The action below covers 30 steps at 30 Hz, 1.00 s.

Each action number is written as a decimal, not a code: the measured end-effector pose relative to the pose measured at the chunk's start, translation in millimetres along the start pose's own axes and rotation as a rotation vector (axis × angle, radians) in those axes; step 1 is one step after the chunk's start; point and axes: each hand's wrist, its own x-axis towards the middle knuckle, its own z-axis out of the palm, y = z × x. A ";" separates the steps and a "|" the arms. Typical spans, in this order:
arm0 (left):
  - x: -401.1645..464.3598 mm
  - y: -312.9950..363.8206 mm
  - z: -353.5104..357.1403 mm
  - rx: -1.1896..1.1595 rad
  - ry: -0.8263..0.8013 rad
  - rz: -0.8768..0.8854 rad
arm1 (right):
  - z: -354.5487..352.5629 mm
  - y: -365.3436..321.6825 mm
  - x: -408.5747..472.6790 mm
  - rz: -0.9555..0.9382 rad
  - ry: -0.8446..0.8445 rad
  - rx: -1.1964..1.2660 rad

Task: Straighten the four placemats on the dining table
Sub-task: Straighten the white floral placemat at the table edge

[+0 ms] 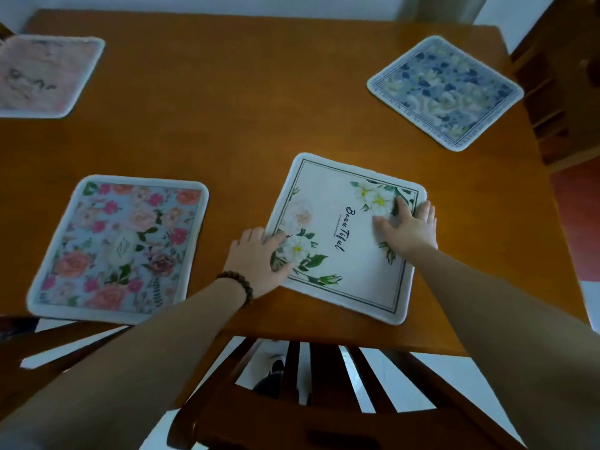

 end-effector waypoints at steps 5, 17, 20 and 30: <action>-36.9 6.0 7.1 -0.007 0.003 0.154 | -11.4 -15.5 21.6 -0.052 -0.080 -0.029; 19.8 -1.3 -19.6 0.044 0.037 0.079 | 24.7 -13.4 -46.1 -0.016 0.088 -0.084; 58.0 0.5 -23.3 0.034 -0.021 0.076 | 41.8 -4.8 -77.4 0.082 0.129 -0.065; 142.3 22.6 -17.2 0.133 -0.111 0.138 | 77.4 -0.7 -139.0 0.351 0.188 0.108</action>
